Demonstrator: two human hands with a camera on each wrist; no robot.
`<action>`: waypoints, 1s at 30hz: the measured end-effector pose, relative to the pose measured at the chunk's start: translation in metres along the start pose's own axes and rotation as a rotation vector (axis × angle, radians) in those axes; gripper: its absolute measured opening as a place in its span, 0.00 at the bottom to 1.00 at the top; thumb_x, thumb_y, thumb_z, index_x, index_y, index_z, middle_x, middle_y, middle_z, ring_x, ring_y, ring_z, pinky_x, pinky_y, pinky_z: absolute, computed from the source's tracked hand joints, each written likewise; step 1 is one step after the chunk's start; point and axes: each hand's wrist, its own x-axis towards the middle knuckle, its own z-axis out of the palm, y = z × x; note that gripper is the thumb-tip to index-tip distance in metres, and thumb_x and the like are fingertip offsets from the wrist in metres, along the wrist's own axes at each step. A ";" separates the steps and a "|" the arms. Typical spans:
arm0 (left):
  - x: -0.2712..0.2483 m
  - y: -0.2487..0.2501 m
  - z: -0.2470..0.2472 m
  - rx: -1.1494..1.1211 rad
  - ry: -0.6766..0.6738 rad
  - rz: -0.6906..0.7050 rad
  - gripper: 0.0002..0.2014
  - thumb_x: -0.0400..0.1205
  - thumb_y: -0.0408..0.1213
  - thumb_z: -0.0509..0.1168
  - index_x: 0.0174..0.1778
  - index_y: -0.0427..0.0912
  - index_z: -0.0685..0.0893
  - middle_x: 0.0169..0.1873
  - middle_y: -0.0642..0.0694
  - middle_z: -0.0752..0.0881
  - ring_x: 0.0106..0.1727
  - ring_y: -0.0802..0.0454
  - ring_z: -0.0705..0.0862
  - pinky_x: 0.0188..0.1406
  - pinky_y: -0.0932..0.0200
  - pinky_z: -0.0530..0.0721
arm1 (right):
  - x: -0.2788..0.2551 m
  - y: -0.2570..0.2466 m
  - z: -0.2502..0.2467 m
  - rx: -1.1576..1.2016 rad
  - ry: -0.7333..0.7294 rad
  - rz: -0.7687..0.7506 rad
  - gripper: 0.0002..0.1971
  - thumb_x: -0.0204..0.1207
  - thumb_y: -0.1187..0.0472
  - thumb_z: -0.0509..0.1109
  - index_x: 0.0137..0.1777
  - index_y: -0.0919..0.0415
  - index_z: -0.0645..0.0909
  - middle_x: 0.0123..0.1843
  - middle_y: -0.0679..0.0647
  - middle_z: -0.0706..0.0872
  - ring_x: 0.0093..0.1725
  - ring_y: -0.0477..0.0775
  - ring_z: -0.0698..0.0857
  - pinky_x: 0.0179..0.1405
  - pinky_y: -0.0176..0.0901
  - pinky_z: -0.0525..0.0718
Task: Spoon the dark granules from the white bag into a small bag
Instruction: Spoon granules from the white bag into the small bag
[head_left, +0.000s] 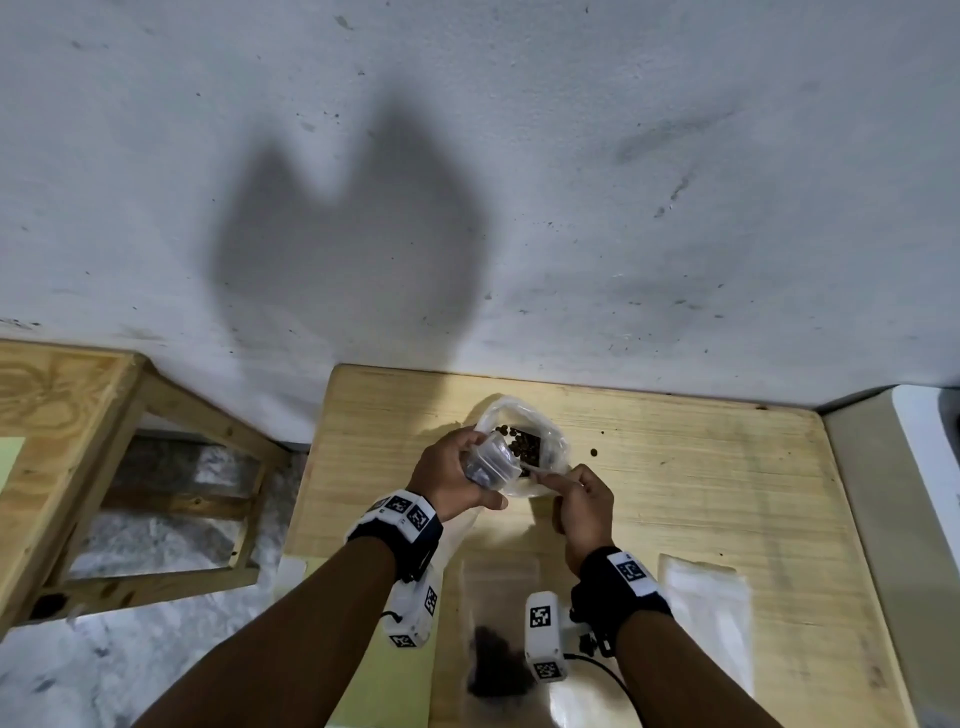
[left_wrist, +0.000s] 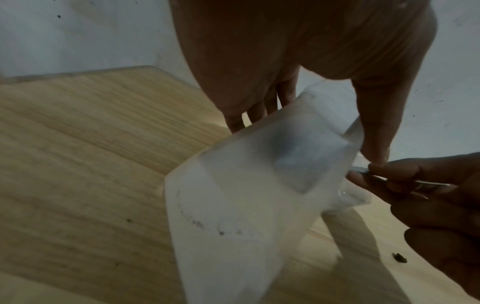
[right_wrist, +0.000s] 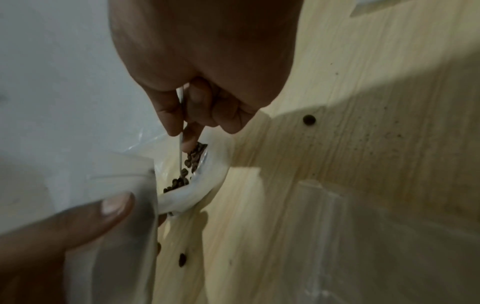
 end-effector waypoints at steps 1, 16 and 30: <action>0.000 0.000 0.000 0.003 -0.003 0.003 0.50 0.46 0.45 0.88 0.69 0.51 0.80 0.60 0.54 0.85 0.57 0.54 0.86 0.59 0.50 0.88 | 0.000 -0.001 -0.003 0.029 0.013 0.015 0.24 0.70 0.73 0.74 0.24 0.54 0.64 0.24 0.54 0.64 0.22 0.49 0.59 0.21 0.36 0.58; -0.019 -0.002 -0.001 0.118 0.080 0.095 0.50 0.53 0.43 0.89 0.73 0.47 0.76 0.63 0.53 0.71 0.63 0.53 0.80 0.64 0.57 0.82 | -0.016 -0.050 -0.058 0.118 0.000 -0.098 0.22 0.73 0.75 0.70 0.27 0.56 0.64 0.29 0.64 0.84 0.20 0.50 0.58 0.21 0.39 0.56; -0.041 -0.009 0.020 0.126 0.048 0.126 0.43 0.55 0.43 0.88 0.66 0.49 0.79 0.59 0.51 0.76 0.59 0.51 0.81 0.58 0.56 0.83 | -0.045 -0.043 -0.076 -0.072 -0.159 -0.278 0.21 0.73 0.77 0.73 0.28 0.61 0.67 0.30 0.81 0.77 0.20 0.50 0.62 0.21 0.37 0.60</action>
